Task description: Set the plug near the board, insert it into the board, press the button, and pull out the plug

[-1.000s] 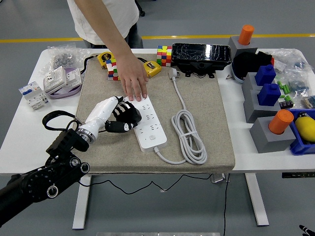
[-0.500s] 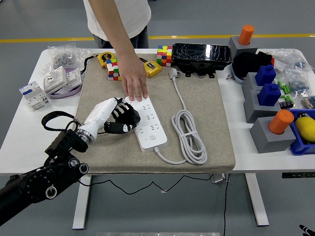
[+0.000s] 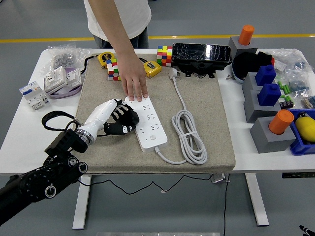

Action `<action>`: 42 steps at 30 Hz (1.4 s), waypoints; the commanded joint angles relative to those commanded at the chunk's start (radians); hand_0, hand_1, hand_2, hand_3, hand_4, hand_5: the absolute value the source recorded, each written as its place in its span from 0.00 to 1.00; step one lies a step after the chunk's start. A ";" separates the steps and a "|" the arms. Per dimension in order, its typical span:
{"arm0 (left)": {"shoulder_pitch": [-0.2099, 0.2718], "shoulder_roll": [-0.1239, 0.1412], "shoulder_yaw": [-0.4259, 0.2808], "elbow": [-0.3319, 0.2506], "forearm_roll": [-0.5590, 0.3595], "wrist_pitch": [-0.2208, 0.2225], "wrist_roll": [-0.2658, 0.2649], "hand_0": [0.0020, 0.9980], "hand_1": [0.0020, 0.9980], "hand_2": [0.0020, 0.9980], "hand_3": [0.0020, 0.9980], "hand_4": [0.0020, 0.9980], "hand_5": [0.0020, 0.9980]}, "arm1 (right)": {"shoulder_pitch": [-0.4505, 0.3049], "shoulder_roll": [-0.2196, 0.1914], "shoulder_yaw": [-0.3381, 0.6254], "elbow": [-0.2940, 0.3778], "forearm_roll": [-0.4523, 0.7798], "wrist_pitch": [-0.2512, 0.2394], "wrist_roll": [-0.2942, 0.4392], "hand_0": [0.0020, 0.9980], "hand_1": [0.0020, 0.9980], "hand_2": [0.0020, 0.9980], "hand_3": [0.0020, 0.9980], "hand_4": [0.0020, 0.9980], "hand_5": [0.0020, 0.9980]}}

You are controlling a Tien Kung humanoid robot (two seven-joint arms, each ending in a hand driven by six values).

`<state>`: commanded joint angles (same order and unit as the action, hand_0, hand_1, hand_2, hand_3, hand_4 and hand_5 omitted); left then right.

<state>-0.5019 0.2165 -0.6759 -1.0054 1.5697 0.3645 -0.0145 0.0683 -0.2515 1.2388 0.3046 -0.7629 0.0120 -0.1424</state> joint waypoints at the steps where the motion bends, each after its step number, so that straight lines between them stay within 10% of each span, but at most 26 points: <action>1: 0.000 0.000 -0.001 0.000 -0.001 0.001 -0.002 0.58 0.74 0.70 0.75 1.00 0.22 | 0.000 0.000 0.000 0.000 0.000 0.000 0.000 0.57 0.63 0.61 0.54 0.89 0.41; 12: 0.012 0.008 -0.021 -0.038 -0.021 0.021 -0.034 0.58 0.74 0.70 0.75 1.00 0.25 | -0.001 0.001 -0.002 0.001 -0.001 0.001 0.000 0.57 0.63 0.61 0.54 0.89 0.41; 23: 0.079 0.101 -0.020 -0.343 -0.063 0.085 -0.121 0.42 0.55 0.54 0.65 0.92 0.23 | -0.002 0.001 -0.003 0.000 -0.002 0.001 -0.001 0.57 0.63 0.61 0.54 0.89 0.41; 24: 0.083 0.111 -0.014 -0.380 -0.075 0.055 -0.111 0.42 0.55 0.54 0.65 0.92 0.23 | -0.001 0.001 -0.005 0.000 -0.002 0.001 -0.001 0.57 0.63 0.61 0.54 0.89 0.41; 25: 0.086 0.118 -0.012 -0.404 -0.082 0.022 -0.099 0.27 0.16 0.20 0.59 0.82 0.20 | -0.001 0.001 -0.007 0.000 -0.001 0.001 -0.001 0.57 0.63 0.61 0.54 0.89 0.41; 34: 0.086 0.136 0.005 -0.476 -0.011 -0.270 0.141 0.14 0.05 0.09 0.76 0.80 0.18 | 0.003 -0.003 -0.017 0.003 0.001 0.001 -0.001 0.57 0.63 0.61 0.54 0.89 0.41; 42: 0.070 0.147 0.012 -0.485 0.012 -0.386 0.250 0.12 0.03 0.08 0.90 0.78 0.14 | 0.006 -0.006 -0.025 0.003 0.004 0.002 -0.002 0.57 0.63 0.61 0.54 0.89 0.41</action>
<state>-0.4315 0.3637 -0.6641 -1.4907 1.5816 -0.0219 0.2351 0.0743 -0.2574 1.2140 0.3074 -0.7593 0.0136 -0.1444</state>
